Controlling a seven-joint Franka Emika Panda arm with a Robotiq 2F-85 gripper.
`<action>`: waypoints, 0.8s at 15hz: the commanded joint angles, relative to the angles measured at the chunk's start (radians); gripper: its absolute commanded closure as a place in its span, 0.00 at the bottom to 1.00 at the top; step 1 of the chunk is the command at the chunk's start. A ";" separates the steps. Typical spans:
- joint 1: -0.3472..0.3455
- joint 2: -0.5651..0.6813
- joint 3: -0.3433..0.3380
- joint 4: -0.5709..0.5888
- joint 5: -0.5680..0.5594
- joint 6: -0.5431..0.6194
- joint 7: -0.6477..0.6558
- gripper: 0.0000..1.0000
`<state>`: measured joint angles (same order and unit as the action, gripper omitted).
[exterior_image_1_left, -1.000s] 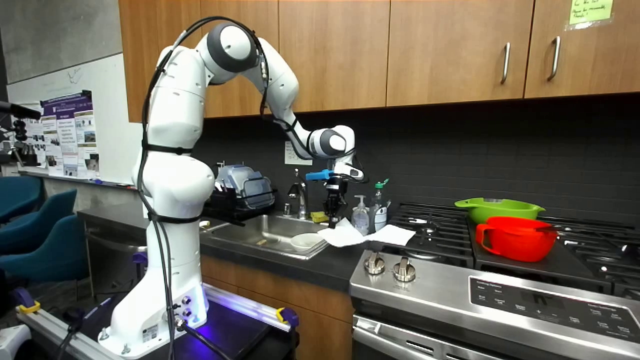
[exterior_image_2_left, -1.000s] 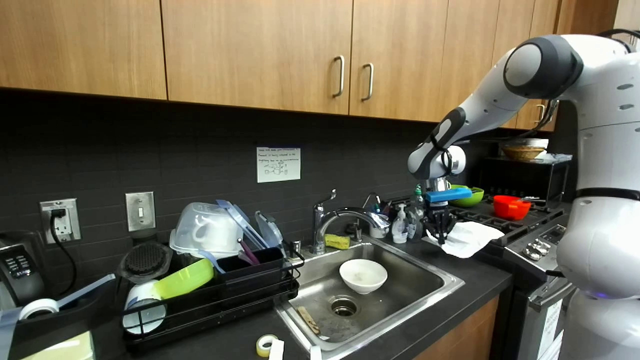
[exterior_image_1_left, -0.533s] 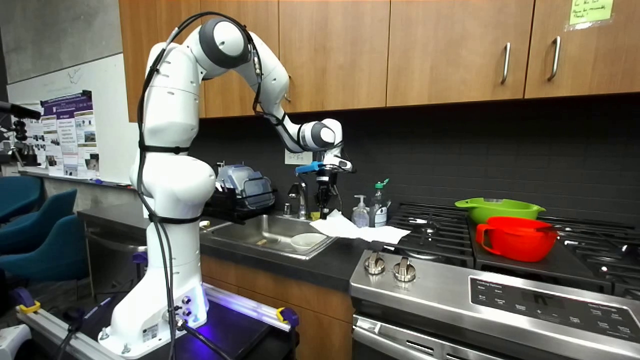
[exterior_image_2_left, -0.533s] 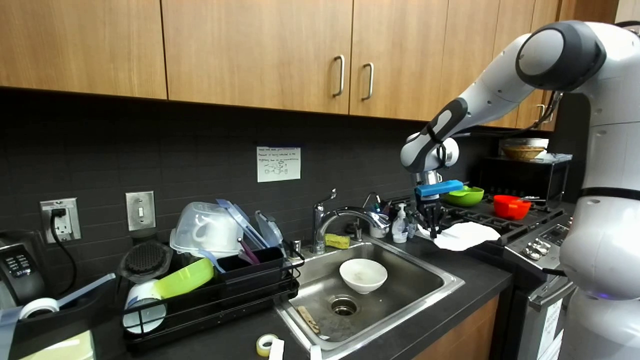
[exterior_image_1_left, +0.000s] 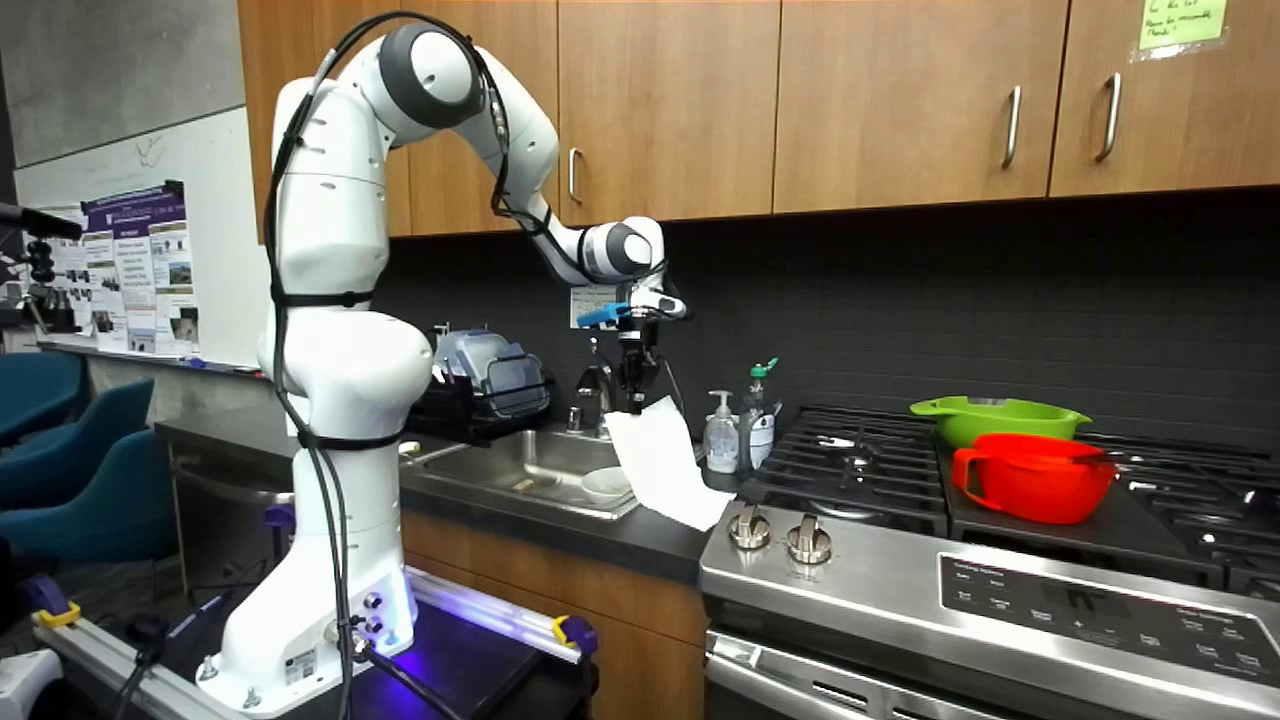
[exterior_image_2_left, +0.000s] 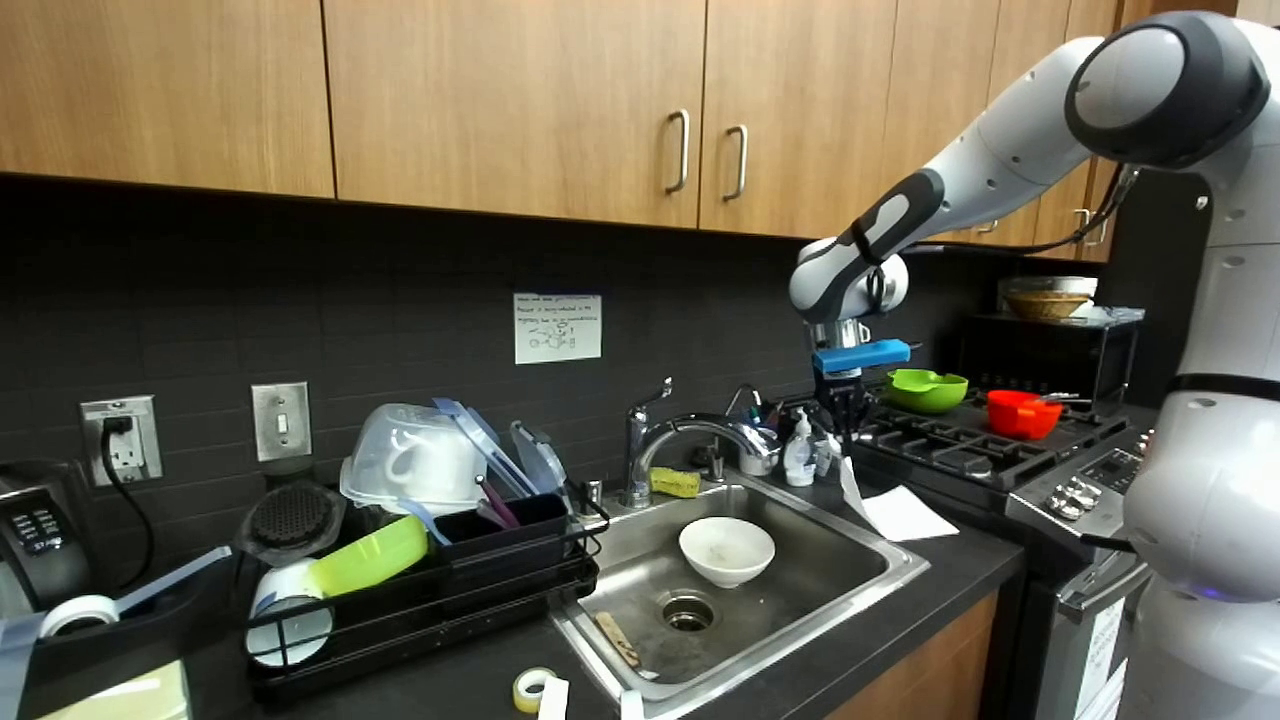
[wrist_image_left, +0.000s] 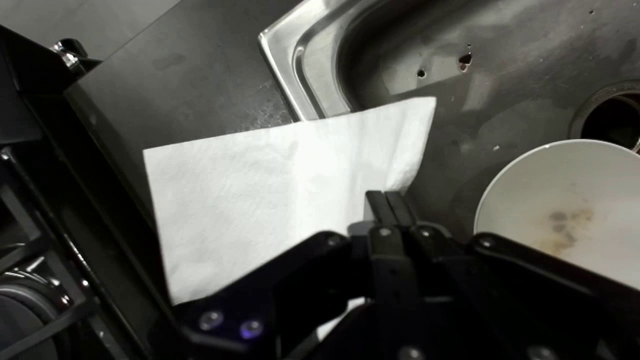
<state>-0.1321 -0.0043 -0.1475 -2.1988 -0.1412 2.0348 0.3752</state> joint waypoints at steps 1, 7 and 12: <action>0.006 -0.040 0.017 -0.001 -0.026 -0.016 0.042 1.00; 0.011 -0.060 0.043 0.017 -0.033 -0.024 0.047 1.00; 0.027 -0.074 0.073 0.048 -0.058 -0.046 0.068 1.00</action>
<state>-0.1188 -0.0542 -0.0897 -2.1682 -0.1636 2.0268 0.4077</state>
